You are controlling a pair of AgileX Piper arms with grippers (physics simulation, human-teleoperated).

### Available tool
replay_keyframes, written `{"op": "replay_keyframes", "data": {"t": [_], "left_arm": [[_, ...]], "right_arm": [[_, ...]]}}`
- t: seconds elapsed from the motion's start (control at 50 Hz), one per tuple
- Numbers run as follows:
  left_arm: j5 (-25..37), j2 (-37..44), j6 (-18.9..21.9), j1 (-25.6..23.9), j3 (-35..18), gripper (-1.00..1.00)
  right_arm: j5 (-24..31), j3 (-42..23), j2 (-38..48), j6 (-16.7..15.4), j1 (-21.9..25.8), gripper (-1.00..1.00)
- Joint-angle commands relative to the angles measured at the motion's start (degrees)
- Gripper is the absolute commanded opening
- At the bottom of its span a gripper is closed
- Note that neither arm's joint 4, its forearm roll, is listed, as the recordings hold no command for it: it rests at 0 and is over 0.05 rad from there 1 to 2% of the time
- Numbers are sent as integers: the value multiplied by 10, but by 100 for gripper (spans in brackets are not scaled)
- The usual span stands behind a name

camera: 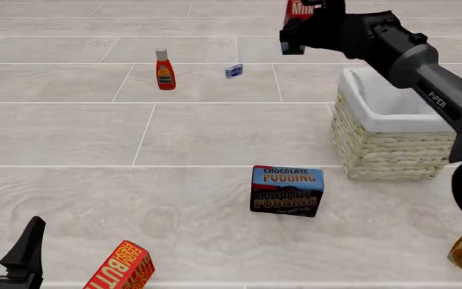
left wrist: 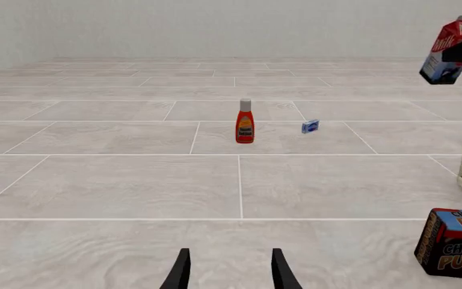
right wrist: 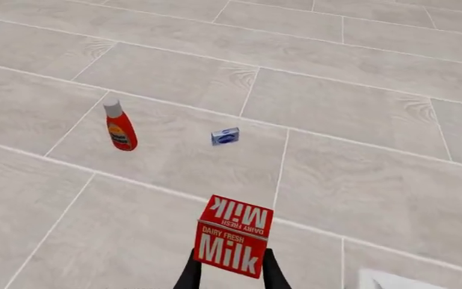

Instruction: Pick the milk and place it in the basket.

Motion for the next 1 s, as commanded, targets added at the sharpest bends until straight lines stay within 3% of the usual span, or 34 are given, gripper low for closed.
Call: {"op": "replay_keyframes", "data": {"t": [0.02,0.12,0.24,0.3,0.42,0.74,1.0], "left_arm": [[0,0,0,0,0,100],[0,0,0,0,0,100],[0,0,0,0,0,100],[0,0,0,0,0,100],[0,0,0,0,0,100],[-5,-5,0,0,10,100],[-4,-5,0,0,9,100]], "right_arm": [[-20,52,-51,13,-44,-100],[-20,65,-58,22,-64,-100],[-18,93,-71,5,-97,-100],[-27,109,-94,27,-110,-100],[-20,134,-103,10,-134,-100],[-31,203,-121,2,-176,-100],[-31,195,-81,-8,-215,-100]]}}
